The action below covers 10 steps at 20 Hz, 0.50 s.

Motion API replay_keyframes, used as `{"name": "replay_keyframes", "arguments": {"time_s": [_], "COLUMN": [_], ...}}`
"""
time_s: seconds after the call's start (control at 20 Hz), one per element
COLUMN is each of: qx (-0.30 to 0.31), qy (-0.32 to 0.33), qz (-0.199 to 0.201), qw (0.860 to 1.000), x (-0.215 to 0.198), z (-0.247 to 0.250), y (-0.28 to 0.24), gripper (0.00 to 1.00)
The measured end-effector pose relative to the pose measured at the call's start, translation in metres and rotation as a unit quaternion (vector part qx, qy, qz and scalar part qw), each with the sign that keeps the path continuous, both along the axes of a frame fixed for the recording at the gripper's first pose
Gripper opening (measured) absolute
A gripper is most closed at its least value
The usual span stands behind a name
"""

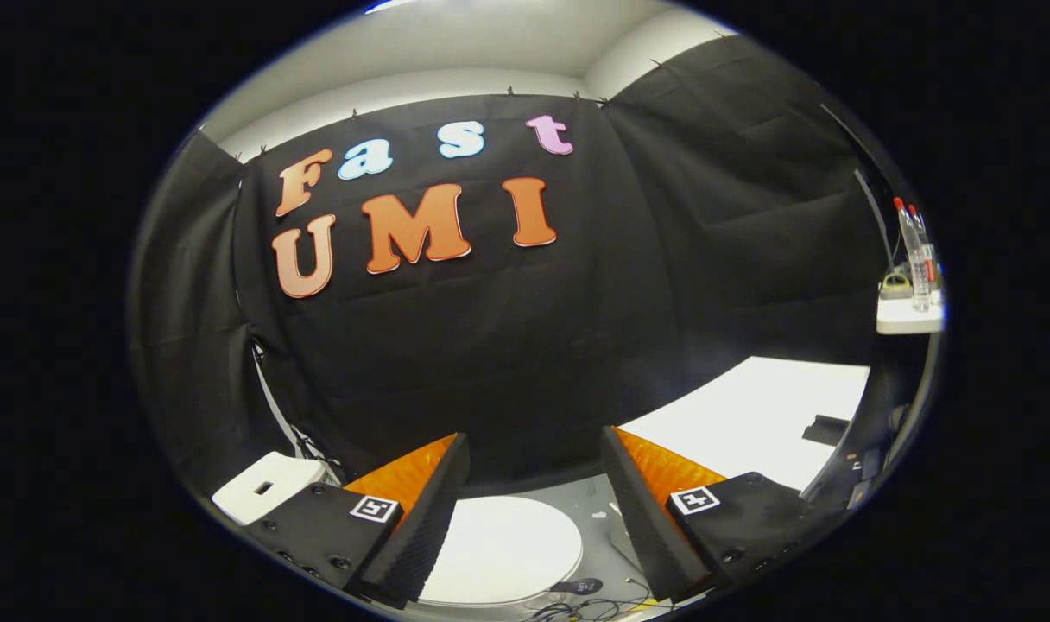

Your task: Open the toilet lid.

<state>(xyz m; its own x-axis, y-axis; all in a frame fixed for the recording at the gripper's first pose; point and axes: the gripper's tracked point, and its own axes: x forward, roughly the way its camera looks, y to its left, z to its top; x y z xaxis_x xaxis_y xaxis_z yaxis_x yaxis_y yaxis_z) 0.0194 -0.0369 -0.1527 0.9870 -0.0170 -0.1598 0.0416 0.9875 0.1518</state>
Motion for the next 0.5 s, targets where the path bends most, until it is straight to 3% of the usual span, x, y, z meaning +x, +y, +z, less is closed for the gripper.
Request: {"name": "replay_keyframes", "arguments": {"time_s": [0.15, 0.5], "qx": [0.033, 0.048], "qy": [0.026, 0.050], "qz": [-0.014, -0.049], "qw": [0.999, 0.996], "x": [0.003, -0.001], "z": [-0.044, -0.123], "y": [-0.010, -0.042], "gripper": [0.99, 0.99]}}
